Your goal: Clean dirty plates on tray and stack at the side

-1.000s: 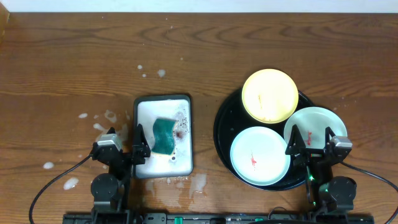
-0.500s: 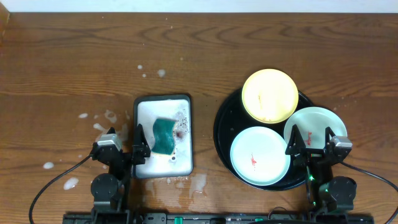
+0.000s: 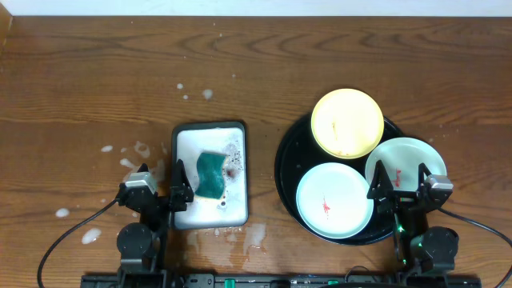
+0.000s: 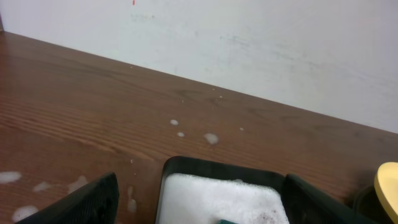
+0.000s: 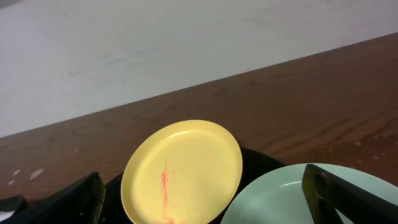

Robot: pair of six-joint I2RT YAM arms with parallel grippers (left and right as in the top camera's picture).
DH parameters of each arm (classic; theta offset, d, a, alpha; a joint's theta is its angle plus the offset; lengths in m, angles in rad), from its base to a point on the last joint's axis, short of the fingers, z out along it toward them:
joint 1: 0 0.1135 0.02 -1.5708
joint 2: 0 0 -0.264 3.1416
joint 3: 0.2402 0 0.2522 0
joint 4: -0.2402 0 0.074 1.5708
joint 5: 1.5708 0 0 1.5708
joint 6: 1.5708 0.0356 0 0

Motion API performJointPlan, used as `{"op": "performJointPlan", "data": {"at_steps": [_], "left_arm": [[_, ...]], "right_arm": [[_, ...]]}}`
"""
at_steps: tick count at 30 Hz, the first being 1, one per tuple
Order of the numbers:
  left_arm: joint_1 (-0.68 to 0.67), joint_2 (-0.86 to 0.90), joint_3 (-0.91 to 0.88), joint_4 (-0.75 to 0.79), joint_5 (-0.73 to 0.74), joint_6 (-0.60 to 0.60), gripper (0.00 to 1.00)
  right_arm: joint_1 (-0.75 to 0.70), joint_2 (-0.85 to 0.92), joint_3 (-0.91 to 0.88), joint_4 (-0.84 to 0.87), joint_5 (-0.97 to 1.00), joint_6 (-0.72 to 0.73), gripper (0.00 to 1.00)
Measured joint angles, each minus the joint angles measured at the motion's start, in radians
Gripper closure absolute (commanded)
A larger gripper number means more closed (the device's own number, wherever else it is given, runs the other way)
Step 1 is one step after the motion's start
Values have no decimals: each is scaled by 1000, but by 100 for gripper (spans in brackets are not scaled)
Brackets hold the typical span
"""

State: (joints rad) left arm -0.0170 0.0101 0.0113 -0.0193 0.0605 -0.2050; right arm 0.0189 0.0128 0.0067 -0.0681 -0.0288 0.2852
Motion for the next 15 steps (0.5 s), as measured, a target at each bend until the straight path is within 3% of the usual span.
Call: {"op": "performJointPlan", "data": {"at_steps": [15], "left_arm": [[0,0,0,0,0,0,16]], "right_arm": [[0,0,0,0,0,0,1]]}}
